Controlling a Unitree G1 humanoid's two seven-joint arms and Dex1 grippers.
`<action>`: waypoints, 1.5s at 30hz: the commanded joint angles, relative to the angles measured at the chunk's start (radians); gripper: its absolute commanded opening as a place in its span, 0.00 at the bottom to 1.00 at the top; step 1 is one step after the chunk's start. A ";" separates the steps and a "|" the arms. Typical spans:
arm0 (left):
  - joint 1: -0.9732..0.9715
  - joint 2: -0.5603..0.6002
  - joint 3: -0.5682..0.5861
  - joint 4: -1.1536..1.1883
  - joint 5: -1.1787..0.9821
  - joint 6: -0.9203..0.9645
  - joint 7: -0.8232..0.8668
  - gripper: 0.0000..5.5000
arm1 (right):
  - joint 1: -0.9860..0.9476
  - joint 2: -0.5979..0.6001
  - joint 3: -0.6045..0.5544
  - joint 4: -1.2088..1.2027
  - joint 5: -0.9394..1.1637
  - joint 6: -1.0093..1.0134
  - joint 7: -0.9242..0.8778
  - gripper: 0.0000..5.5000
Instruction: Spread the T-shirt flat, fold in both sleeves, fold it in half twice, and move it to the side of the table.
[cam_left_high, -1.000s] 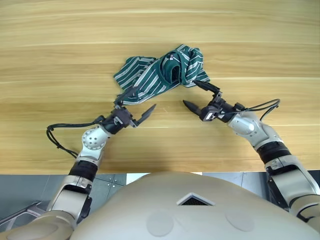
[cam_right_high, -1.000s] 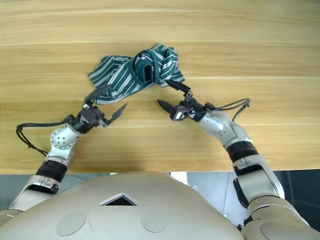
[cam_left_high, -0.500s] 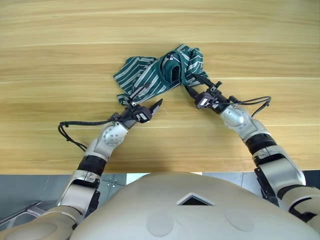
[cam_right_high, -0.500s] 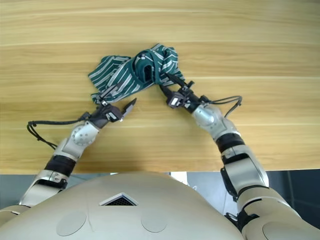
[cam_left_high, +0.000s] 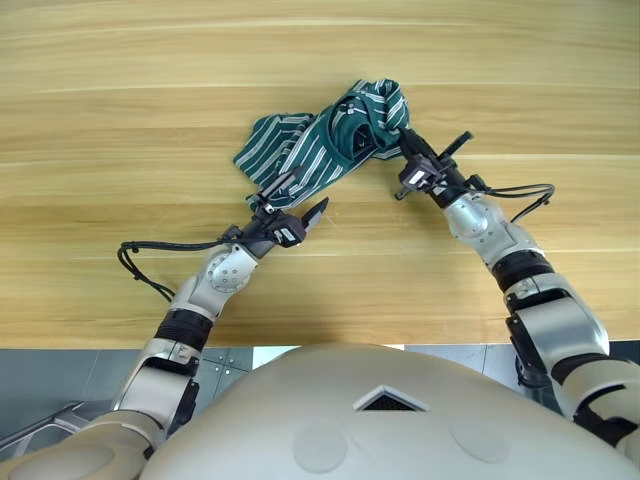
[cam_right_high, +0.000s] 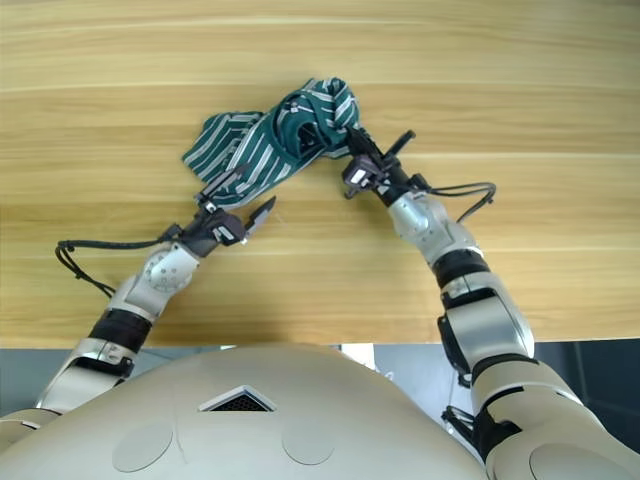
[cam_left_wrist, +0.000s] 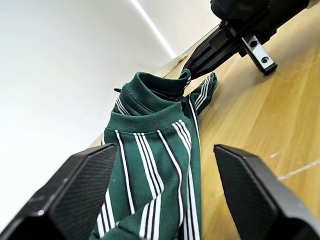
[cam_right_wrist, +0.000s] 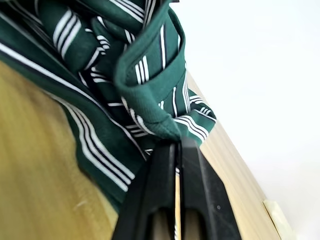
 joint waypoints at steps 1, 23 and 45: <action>0.002 -0.007 -0.014 0.013 0.007 -0.002 0.016 0.65 | -0.019 0.003 0.003 0.024 -0.020 0.013 -0.016 0.00; 0.007 -0.096 -0.064 -0.035 0.020 0.097 0.099 0.65 | -0.028 0.124 -0.025 -0.342 0.171 -0.145 0.186 0.00; 0.024 -0.169 -0.065 -0.047 0.074 0.217 0.292 0.65 | -0.351 0.223 -0.090 -0.138 0.084 -0.117 0.066 0.00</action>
